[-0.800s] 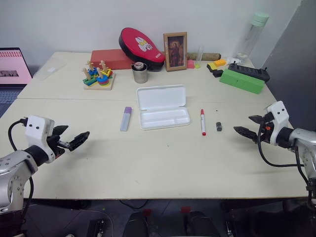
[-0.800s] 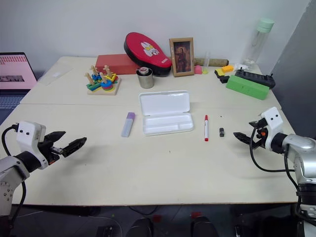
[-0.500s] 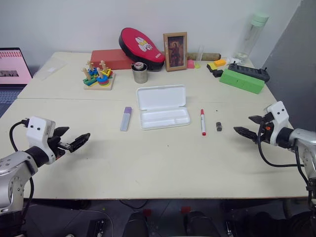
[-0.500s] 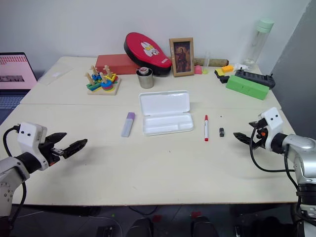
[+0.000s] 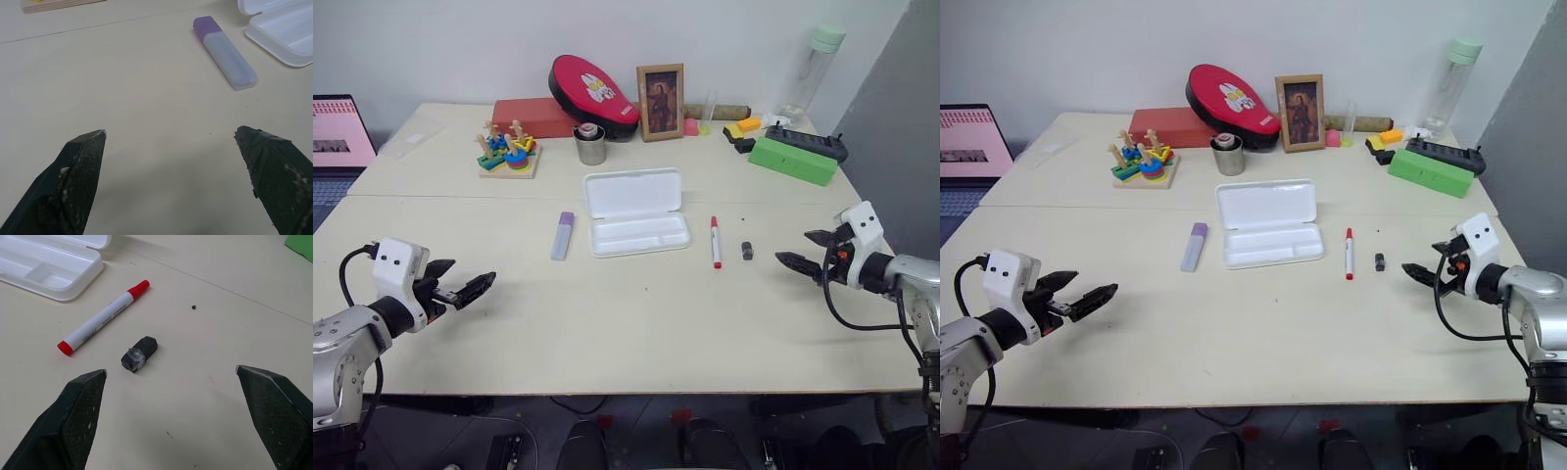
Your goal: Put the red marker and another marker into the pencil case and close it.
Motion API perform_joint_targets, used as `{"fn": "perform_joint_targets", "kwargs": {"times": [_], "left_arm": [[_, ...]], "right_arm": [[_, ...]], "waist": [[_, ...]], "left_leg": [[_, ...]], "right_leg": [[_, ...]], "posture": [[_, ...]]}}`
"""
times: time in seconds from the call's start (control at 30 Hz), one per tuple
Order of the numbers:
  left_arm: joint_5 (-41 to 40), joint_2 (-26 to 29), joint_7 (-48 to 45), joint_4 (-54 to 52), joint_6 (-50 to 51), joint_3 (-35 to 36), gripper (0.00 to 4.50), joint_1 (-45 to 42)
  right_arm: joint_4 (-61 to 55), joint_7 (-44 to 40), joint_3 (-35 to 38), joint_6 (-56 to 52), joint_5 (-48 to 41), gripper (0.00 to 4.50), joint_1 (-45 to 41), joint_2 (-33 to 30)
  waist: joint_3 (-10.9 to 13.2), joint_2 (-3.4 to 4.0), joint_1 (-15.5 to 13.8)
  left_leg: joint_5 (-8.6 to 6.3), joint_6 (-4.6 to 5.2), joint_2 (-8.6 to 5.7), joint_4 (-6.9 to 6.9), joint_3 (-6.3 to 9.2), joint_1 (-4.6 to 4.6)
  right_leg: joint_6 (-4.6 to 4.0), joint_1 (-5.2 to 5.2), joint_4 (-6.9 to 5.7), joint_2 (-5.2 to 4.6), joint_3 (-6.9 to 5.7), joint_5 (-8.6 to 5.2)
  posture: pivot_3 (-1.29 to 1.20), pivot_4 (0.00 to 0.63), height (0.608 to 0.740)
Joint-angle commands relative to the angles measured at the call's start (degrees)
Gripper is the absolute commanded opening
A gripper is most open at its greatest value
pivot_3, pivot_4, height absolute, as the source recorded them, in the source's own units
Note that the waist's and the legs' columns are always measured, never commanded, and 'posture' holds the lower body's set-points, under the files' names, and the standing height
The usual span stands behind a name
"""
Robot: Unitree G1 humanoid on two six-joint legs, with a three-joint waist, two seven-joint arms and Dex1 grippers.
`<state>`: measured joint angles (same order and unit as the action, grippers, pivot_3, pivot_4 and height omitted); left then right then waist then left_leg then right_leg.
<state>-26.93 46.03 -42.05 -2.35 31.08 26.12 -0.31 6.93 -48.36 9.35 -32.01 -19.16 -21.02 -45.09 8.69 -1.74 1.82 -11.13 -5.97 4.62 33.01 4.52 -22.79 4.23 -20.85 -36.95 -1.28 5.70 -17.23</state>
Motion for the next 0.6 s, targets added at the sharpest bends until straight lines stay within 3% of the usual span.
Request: {"fn": "perform_joint_targets", "kwargs": {"times": [0.03,0.23,0.4,0.6], "left_arm": [[-0.07,0.59,-0.02,-1.63,-0.25,0.66,4.5,-0.52],[-0.31,0.01,-0.44,-0.25,-1.97,0.79,4.5,-2.02],[-2.3,-4.86,-1.78,-2.2,-5.67,-1.8,4.5,-5.42],[-3.19,-8.44,-5.14,-5.41,-8.62,-7.0,4.5,-7.62]], "right_arm": [[-1.0,-0.27,0.66,0.64,-0.15,4.48,-0.64,-0.56],[1.34,-3.7,-1.43,3.02,0.75,4.48,-3.21,-1.39],[8.73,-15.3,-10.72,9.17,3.49,4.48,-14.0,0.47],[23.21,-27.09,-20.8,17.62,8.42,4.48,-26.87,7.74]], "waist": [[0.0,0.0,0.0],[0.0,0.0,0.03],[0.12,0.2,0.11],[0.08,0.13,0.33]], "left_leg": [[0.0,0.0,0.0,0.0,0.0,0.0],[0.0,0.0,0.0,0.0,0.0,0.01],[0.01,0.0,0.0,0.06,-0.04,0.04],[0.01,0.0,0.03,0.04,-0.03,0.05]], "right_leg": [[0.0,0.0,0.0,0.0,0.0,0.0],[0.0,0.0,-0.01,0.0,0.0,0.0],[0.02,0.02,-0.01,0.0,0.03,0.01],[0.03,0.07,-0.01,0.02,0.0,0.04]], "posture": [[0.0,0.15,0.74],[0.0,0.15,0.74],[0.0,0.15,0.74],[0.0,0.15,0.74]]}}
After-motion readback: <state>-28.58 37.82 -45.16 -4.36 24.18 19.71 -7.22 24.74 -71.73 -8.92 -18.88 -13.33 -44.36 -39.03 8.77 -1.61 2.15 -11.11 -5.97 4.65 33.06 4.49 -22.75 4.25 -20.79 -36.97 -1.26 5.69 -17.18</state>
